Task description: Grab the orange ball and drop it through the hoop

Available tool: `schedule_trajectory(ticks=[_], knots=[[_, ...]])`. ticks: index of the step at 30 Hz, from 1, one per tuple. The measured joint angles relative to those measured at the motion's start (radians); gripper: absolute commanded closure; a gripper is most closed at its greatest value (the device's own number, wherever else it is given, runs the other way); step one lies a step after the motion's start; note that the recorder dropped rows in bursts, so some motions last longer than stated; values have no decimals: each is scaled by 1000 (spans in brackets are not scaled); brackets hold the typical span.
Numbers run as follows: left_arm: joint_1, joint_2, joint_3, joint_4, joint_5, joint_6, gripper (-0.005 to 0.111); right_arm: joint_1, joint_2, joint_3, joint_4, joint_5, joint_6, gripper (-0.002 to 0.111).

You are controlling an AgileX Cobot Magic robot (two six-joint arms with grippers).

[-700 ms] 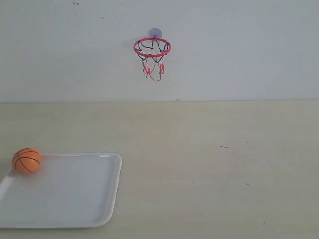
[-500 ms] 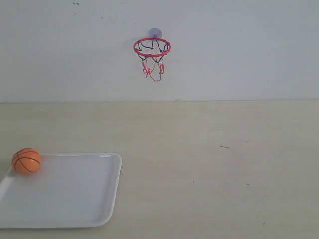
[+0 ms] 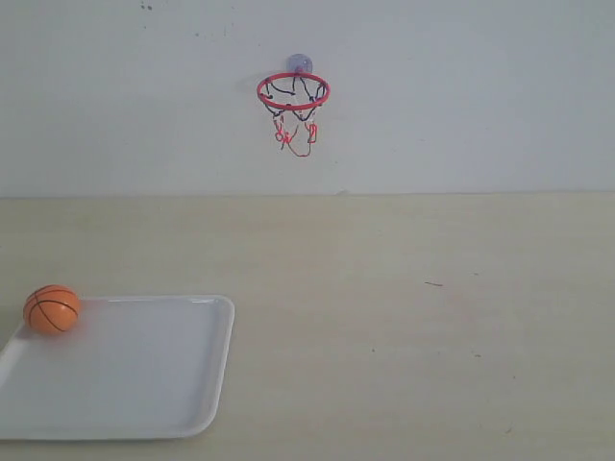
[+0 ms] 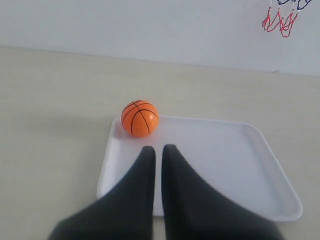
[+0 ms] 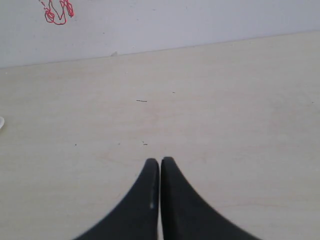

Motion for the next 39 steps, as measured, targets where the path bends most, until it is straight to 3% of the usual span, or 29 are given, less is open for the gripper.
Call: schedule_trajectory(ticks=[6, 12, 17, 29, 35, 39], knots=[[0, 0, -14, 2, 0, -35, 103, 0, 0, 0, 0, 0, 0, 108], [0, -3, -255, -8, -31, -53, 103, 0, 0, 0, 0, 0, 0, 108], [0, -3, -353, -14, -37, -53, 103, 0, 0, 0, 0, 0, 0, 108], [0, -3, -374, -15, -166, -56, 103, 0, 0, 0, 0, 0, 0, 108], [0, -3, -376, -84, -249, -68, 103, 0, 0, 0, 0, 0, 0, 108], [0, 81, -435, -93, -253, -125, 103, 0, 0, 0, 0, 0, 0, 108]])
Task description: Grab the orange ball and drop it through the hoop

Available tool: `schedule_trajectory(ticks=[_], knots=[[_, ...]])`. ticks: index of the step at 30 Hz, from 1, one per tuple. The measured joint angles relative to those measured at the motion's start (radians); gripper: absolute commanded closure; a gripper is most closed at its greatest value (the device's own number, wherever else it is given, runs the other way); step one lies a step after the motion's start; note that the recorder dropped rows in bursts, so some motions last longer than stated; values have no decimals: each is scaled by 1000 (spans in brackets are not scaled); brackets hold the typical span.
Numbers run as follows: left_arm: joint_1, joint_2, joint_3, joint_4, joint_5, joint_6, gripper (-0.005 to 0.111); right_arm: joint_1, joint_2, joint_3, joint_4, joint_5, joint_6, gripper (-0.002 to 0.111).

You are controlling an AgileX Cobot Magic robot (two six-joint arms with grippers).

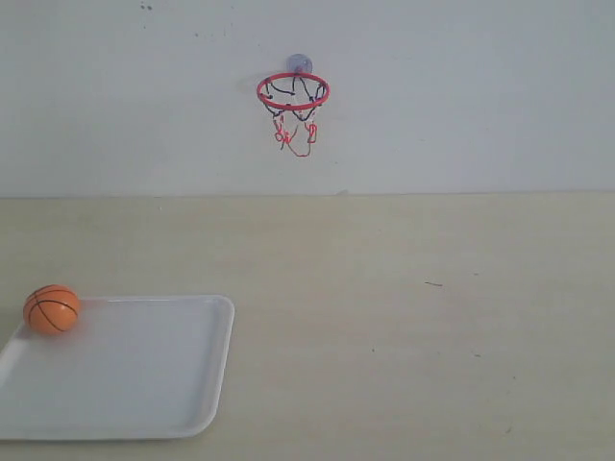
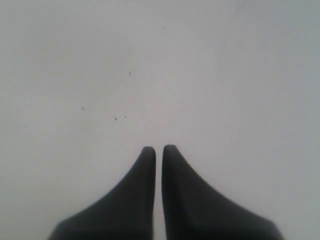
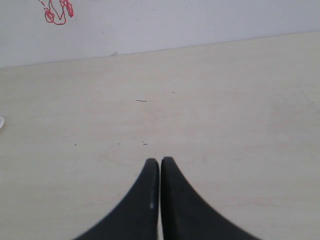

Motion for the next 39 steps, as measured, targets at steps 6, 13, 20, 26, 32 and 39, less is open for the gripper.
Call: schedule_trajectory(ticks=[6, 13, 20, 26, 32, 39], knots=[[0, 350, -222, 0, 222, 47, 103, 0, 0, 0, 0, 0, 0, 108], [0, 841, -549, -4, 568, 188, 103, 0, 0, 0, 0, 0, 0, 108], [0, 1207, -722, -2, 771, 268, 90, 0, 0, 0, 0, 0, 0, 108], [0, 1415, -740, 68, 800, 239, 48, 0, 0, 0, 0, 0, 0, 108], [0, 1577, -763, 148, 777, 237, 30, 0, 0, 0, 0, 0, 0, 108], [0, 1761, -858, 157, 766, 237, 29, 0, 0, 0, 0, 0, 0, 108]])
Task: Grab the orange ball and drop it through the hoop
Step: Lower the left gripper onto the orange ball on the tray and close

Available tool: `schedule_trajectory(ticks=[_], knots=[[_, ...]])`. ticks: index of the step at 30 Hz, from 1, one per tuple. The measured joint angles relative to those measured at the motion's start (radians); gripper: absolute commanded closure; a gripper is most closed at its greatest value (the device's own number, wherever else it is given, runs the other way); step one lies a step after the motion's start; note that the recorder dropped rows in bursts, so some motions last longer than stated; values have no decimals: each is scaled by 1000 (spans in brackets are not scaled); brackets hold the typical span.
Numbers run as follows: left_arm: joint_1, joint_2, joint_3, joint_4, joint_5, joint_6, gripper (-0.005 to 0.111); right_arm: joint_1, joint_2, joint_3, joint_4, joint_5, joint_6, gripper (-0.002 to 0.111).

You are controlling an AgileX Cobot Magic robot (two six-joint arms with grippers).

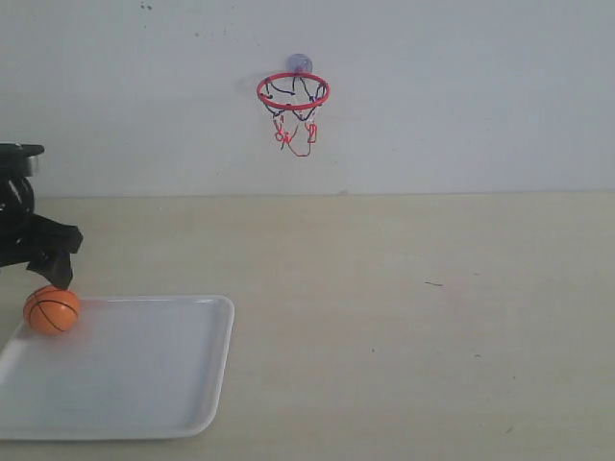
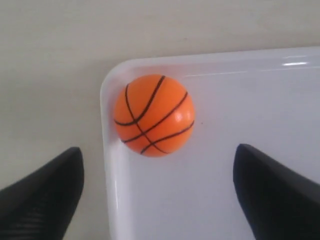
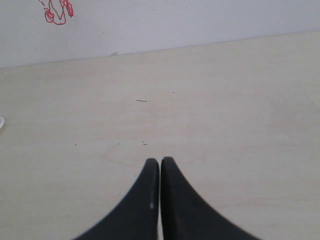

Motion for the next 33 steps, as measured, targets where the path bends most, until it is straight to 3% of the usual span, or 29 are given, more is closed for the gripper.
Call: schedule_trajectory(ticks=[8, 23, 27, 33], knots=[[0, 113, -91, 3, -4, 8, 29, 0, 0, 0, 0, 0, 0, 108], [0, 221, -96, 3, -1, 14, 30, 0, 0, 0, 0, 0, 0, 108], [0, 223, -96, 3, -1, 14, 39, 0, 0, 0, 0, 0, 0, 108], [0, 223, -96, 3, 1, 14, 65, 0, 0, 0, 0, 0, 0, 108]])
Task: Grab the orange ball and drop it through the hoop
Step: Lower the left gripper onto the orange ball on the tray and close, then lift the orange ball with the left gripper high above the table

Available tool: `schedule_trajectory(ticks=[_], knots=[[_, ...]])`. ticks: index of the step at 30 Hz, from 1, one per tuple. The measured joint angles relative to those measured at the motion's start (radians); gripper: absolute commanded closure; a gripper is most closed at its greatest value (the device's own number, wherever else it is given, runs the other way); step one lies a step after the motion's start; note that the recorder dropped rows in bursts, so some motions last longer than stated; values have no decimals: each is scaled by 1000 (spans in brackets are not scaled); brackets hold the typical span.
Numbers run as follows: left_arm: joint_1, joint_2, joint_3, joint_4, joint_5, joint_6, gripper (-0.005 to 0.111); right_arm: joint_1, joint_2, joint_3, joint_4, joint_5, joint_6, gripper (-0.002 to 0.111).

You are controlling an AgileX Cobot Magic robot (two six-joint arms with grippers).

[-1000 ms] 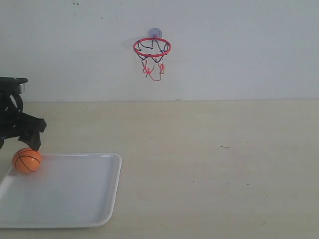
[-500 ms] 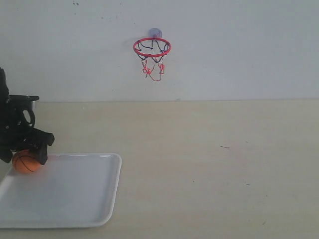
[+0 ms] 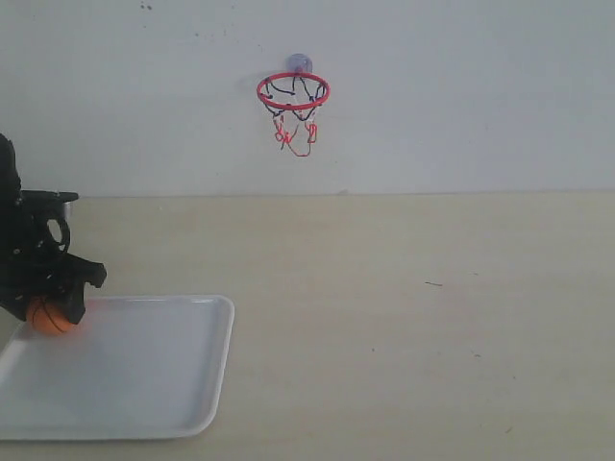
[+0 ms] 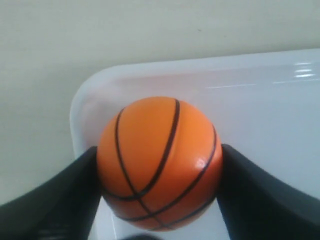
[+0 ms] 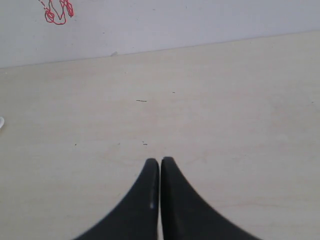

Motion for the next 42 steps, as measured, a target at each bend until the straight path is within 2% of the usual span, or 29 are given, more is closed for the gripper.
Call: schedule_trajectory(ticks=[5, 9, 19, 22, 24, 29, 32, 42], knots=[[0, 0, 0, 0, 22, 0, 85, 0, 0, 0, 0, 0, 0, 108], [0, 0, -2, 0, 42, 0, 95, 0, 0, 0, 0, 0, 0, 108], [0, -65, -2, -15, 138, 26, 96, 0, 0, 0, 0, 0, 0, 108], [0, -135, -4, -70, 132, 70, 96, 0, 0, 0, 0, 0, 0, 108], [0, -163, -36, -166, 132, 167, 96, 0, 0, 0, 0, 0, 0, 108], [0, -190, -233, -601, 124, 383, 96, 0, 0, 0, 0, 0, 0, 108], [0, -175, -343, -759, 107, 430, 99, 0, 0, 0, 0, 0, 0, 108], [-2, 16, -719, -973, 117, 453, 101, 0, 0, 0, 0, 0, 0, 108]])
